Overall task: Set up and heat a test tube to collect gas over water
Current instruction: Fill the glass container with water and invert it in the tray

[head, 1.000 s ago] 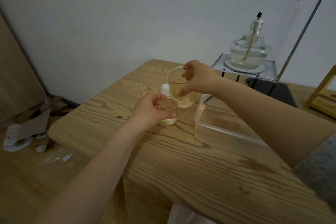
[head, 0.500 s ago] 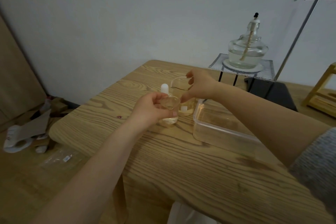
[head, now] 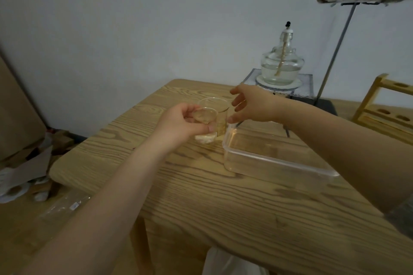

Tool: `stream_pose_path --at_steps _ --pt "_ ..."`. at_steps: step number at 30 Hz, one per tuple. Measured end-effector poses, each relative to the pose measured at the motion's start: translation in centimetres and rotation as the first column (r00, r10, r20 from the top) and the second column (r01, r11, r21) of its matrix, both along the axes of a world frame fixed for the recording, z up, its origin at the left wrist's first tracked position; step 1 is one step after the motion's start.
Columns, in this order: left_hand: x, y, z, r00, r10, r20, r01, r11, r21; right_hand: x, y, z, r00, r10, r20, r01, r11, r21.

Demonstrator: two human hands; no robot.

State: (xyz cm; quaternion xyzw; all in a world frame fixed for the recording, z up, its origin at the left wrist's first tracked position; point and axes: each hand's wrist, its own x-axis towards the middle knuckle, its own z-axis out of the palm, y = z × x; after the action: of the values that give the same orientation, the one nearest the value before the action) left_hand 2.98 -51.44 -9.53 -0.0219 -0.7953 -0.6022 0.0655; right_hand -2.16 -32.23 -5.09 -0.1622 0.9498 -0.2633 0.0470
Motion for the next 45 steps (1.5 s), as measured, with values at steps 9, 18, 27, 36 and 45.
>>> stream_pose_path --at_steps 9,18,27,36,45 --pt "-0.2 3.1 1.0 0.997 -0.072 -0.029 0.071 0.997 -0.037 2.7 4.3 0.2 0.999 0.048 -0.013 -0.042 0.956 0.292" --pt "-0.5 7.1 0.8 0.990 -0.141 -0.009 0.140 0.986 -0.087 4.2 7.9 -2.7 0.996 0.024 0.086 -0.062 0.879 0.472" --pt "-1.0 9.3 0.6 0.987 -0.159 0.002 0.158 0.978 -0.137 4.0 8.0 -4.2 0.995 0.065 0.072 -0.093 0.844 0.528" --pt "-0.7 9.9 0.7 0.980 -0.200 0.014 0.200 0.964 -0.175 4.0 7.7 -4.3 0.990 0.080 0.115 -0.131 0.826 0.548" --pt "-0.8 9.8 0.5 0.979 -0.203 0.032 0.205 0.966 -0.158 3.9 7.8 -4.1 0.987 0.072 0.143 -0.137 0.845 0.517"
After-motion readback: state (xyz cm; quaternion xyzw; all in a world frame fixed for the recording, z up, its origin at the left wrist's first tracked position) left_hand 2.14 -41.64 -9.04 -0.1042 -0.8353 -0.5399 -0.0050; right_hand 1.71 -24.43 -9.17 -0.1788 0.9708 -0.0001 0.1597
